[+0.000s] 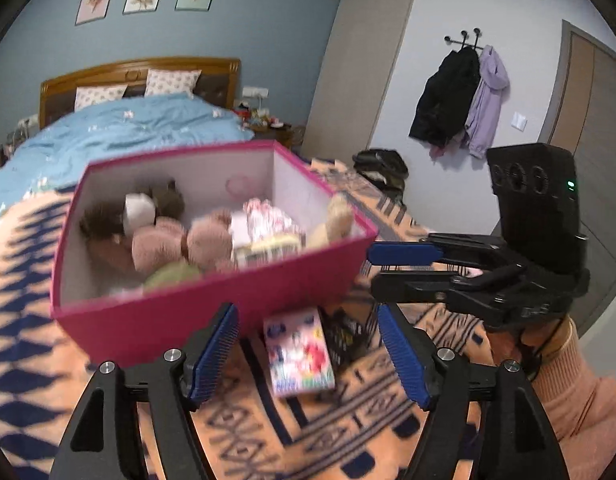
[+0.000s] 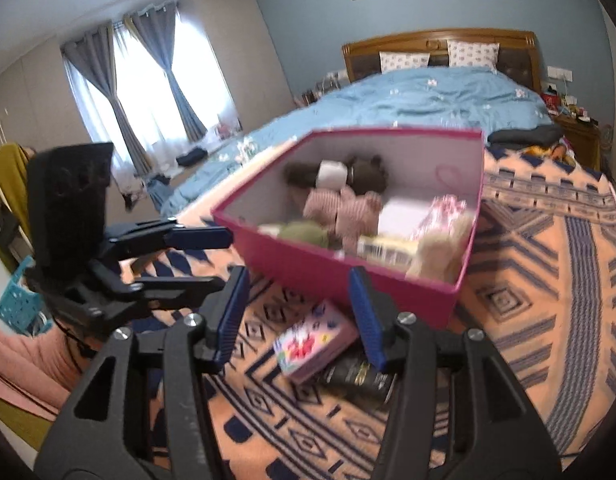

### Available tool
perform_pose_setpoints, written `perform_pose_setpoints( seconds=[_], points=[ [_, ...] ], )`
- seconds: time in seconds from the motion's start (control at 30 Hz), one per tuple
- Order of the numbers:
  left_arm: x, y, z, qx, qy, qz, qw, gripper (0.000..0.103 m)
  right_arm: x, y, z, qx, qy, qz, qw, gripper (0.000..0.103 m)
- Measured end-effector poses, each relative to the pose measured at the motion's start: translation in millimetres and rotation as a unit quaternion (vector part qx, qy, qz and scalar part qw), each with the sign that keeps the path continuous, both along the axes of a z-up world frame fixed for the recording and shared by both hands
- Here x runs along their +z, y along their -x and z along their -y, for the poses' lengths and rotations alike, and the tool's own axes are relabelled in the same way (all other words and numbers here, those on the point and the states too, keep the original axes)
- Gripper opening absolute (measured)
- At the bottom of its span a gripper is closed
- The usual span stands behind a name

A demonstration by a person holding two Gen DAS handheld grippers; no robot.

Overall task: Organize objects
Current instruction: 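Move the right gripper back to the floral pink tissue pack, then close the right gripper on the floral pink tissue pack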

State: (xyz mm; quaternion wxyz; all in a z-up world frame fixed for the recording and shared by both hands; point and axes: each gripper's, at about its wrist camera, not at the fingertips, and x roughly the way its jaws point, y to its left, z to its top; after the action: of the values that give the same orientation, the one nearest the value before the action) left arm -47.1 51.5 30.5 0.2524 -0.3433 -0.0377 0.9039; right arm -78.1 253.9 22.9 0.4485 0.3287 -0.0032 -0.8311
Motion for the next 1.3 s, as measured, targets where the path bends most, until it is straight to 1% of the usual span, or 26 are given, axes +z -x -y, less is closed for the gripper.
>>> perform_pose_setpoints(
  seconds=[0.13, 0.27, 0.43, 0.5, 0.63, 0.87, 1.1, 1.2, 1.3],
  points=[
    [-28, -7, 0, -0.001, -0.008, 0.039, 0.9992, 0.074, -30, 5, 8, -0.005, -0.022, 0.035, 0.999, 0.054],
    [-54, -6, -4, -0.003, -0.012, 0.080, 0.9967, 0.074, -54, 18, 15, -0.023, -0.042, 0.061, 0.997, 0.054],
    [-75, -4, -9, -0.007, -0.027, 0.115, 0.9930, 0.074, -70, 32, 22, -0.035, -0.048, 0.084, 0.995, 0.054],
    [-79, -3, -9, -0.007, -0.027, 0.122, 0.9921, 0.074, -75, 36, 26, -0.039, -0.051, 0.092, 0.994, 0.054],
    [-88, -1, -6, -0.003, -0.036, 0.143, 0.9891, 0.074, -84, 36, 32, -0.032, -0.055, 0.102, 0.993, 0.054],
    [-92, -5, 1, 0.006, -0.041, 0.148, 0.9882, 0.074, -88, 23, 37, -0.004, -0.062, 0.103, 0.993, 0.053],
    [-91, -7, 8, 0.015, -0.036, 0.147, 0.9884, 0.074, -85, 2, 42, 0.040, -0.059, 0.111, 0.991, 0.053],
    [-91, -6, 8, 0.014, -0.040, 0.150, 0.9878, 0.074, -83, -1, 42, 0.032, -0.069, 0.096, 0.992, 0.053],
    [-92, -6, 0, 0.005, -0.036, 0.149, 0.9881, 0.072, -83, 11, 34, 0.003, -0.057, 0.107, 0.993, 0.053]
  ],
)
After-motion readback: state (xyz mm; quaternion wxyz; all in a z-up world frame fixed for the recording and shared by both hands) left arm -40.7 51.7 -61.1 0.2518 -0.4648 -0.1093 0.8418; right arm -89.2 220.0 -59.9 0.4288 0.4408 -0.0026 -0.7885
